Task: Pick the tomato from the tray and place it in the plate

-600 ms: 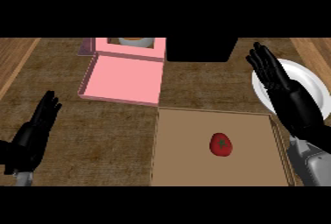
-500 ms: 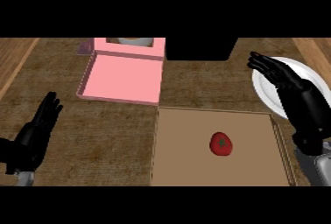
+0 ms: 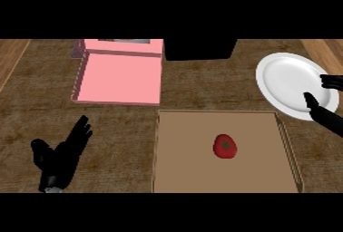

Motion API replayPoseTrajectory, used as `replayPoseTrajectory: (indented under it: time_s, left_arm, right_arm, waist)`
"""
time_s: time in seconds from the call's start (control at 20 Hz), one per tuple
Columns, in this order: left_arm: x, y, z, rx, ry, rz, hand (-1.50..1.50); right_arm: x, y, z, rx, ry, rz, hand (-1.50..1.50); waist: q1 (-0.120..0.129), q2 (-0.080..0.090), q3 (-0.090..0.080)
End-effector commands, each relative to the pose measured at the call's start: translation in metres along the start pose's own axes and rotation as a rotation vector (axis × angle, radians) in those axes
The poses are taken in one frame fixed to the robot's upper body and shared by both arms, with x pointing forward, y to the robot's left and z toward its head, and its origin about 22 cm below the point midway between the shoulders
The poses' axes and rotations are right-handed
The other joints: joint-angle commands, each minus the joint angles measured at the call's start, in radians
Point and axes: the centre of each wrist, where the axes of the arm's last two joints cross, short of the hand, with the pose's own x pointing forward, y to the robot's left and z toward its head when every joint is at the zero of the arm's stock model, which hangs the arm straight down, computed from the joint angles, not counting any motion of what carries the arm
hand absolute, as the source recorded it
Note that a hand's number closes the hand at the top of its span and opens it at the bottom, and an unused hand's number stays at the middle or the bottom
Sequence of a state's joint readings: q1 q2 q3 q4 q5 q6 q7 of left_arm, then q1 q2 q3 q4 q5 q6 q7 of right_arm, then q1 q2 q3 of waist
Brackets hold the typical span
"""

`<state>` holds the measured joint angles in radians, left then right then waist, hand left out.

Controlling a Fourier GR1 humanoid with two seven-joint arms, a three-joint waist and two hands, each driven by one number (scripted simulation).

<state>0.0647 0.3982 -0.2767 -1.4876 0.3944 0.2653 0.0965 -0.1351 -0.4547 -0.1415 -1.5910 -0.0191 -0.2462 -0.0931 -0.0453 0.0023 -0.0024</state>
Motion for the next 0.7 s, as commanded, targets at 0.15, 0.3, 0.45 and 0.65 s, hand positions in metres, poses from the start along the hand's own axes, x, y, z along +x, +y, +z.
replayPoseTrajectory:
  time_s: [0.15, 0.3, 0.45, 0.65]
  left_arm:
    - [0.005, -0.040, -0.008, -0.060, 0.045, 0.007, 0.00]
    - [-0.013, -0.051, -0.006, -0.070, 0.058, 0.021, 0.00]
    - [-0.011, -0.027, -0.018, -0.082, 0.060, 0.009, 0.00]
    - [-0.008, -0.028, -0.013, -0.078, 0.058, 0.018, 0.00]
  right_arm:
    - [-0.030, 0.003, 0.079, -0.160, -0.025, -0.031, -1.50]
    - [-0.016, -0.017, 0.075, -0.086, 0.005, 0.050, -1.50]
    - [-0.003, -0.021, 0.077, 0.076, 0.073, 0.174, -1.50]
    - [0.016, -0.026, 0.073, 0.295, 0.169, 0.359, -1.50]
  waist:
    - [0.033, -0.004, 0.003]
    - [0.038, -0.004, 0.002]
    - [0.035, -0.003, 0.001]
    - [0.045, -0.003, -0.001]
